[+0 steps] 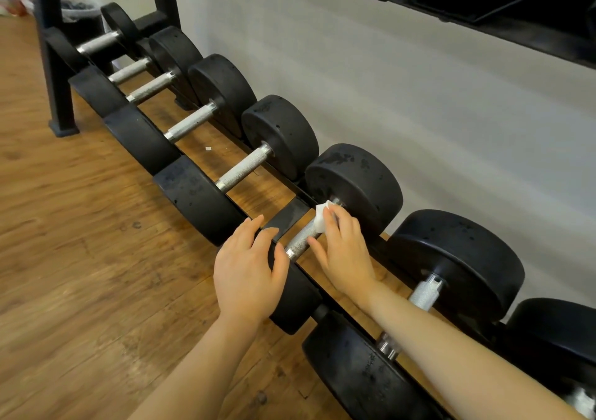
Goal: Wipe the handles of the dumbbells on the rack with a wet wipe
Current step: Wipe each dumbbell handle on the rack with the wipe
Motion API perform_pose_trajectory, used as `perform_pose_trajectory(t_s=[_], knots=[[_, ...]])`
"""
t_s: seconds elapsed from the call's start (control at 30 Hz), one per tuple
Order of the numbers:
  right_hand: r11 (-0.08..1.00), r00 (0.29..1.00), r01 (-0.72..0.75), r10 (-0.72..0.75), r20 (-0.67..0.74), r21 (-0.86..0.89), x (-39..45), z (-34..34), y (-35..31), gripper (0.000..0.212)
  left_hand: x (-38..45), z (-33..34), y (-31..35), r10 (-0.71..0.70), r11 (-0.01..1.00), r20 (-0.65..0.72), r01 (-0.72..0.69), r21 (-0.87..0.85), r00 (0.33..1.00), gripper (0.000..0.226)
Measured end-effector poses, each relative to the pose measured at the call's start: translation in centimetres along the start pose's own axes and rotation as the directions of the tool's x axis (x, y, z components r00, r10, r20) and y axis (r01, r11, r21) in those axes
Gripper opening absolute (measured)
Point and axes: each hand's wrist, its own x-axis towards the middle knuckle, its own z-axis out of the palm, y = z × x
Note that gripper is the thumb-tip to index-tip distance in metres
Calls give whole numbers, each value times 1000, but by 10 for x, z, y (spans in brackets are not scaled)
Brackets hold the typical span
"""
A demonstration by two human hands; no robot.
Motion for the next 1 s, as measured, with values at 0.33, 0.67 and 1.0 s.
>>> perform_pose_trajectory(t_s=[0.33,0.67,1.0], knots=[[997,993,68,-64,95,-46,21,-14,16,58,0,-2,1,-1,1000,-10,1,5,1000,46],[995,966,25,-48,252,94,30,-21,9,55,0,-3,2,-12,1000,13,12,10,1000,48],[995,977,8,-27,210,95,31,-17,12,50,0,-2,1,-9,1000,9,9,12,1000,45]])
